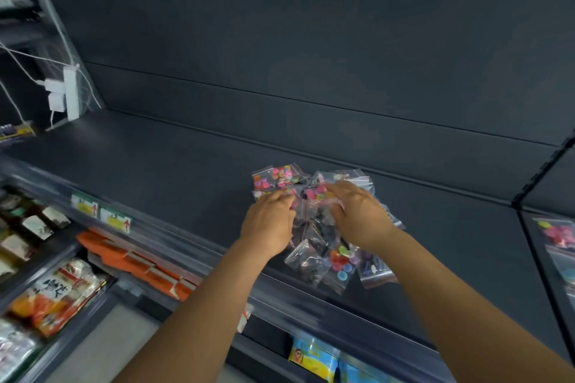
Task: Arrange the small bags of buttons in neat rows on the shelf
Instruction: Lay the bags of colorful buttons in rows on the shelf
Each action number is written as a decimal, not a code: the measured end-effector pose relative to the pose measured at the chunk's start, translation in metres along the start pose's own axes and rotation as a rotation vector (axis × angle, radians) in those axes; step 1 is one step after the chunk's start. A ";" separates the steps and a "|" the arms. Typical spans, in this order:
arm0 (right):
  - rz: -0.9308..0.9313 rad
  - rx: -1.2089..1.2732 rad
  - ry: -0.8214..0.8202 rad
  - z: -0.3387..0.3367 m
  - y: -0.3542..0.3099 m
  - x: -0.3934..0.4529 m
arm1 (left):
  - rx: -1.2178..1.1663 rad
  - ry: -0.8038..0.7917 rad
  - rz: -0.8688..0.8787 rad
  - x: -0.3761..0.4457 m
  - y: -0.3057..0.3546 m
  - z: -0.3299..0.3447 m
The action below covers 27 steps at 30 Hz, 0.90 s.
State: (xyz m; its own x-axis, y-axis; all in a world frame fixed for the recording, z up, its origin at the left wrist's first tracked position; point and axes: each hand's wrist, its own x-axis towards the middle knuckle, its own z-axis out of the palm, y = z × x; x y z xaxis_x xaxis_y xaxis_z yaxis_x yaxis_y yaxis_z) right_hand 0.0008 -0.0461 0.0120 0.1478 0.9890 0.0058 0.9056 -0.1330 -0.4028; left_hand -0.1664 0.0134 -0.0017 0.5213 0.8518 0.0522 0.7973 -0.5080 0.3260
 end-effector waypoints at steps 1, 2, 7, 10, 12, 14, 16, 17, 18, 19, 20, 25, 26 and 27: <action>0.015 0.002 -0.006 0.001 0.000 0.008 | -0.010 -0.004 -0.001 0.003 -0.002 0.000; 0.032 0.001 -0.016 0.002 0.001 0.015 | -0.019 -0.009 -0.002 0.005 -0.004 0.001; 0.029 0.028 -0.002 0.005 0.009 0.042 | -0.060 0.019 -0.039 0.013 -0.012 0.004; 0.108 0.109 0.113 0.006 0.015 0.054 | -0.106 0.081 -0.080 0.017 -0.014 0.004; 0.208 0.092 0.113 0.007 0.018 0.061 | -0.128 0.098 -0.101 0.021 -0.015 0.003; 0.267 0.059 0.042 0.007 0.020 0.068 | -0.139 0.124 -0.104 0.025 -0.015 0.001; 0.293 0.091 0.002 0.005 0.021 0.074 | -0.204 0.159 -0.101 0.028 -0.014 -0.001; 0.307 0.131 -0.006 0.003 0.021 0.077 | -0.254 0.170 -0.101 0.029 -0.014 -0.002; 0.322 0.176 -0.012 0.002 0.021 0.078 | -0.303 0.174 -0.103 0.031 -0.014 -0.003; 0.337 0.219 -0.015 0.000 0.021 0.079 | -0.341 0.176 -0.107 0.032 -0.014 -0.004; 0.345 0.257 -0.013 -0.001 0.022 0.079 | -0.372 0.178 -0.112 0.033 -0.014 -0.004; 0.274 0.263 0.032 0.001 0.022 0.073 | -0.423 0.180 -0.132 0.034 -0.014 0.000; 0.272 0.230 0.030 0.002 0.022 0.071 | -0.419 0.175 -0.133 0.034 -0.015 0.001; 0.279 0.190 0.020 0.002 0.022 0.069 | -0.418 0.172 -0.134 0.034 -0.015 0.002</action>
State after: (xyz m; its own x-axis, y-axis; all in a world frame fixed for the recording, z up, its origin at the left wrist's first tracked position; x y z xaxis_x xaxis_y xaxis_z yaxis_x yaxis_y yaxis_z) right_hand 0.0295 0.0191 0.0017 0.3888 0.9146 -0.1116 0.7394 -0.3820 -0.5545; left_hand -0.1604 0.0495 -0.0065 0.3360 0.9332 0.1274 0.6452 -0.3265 0.6907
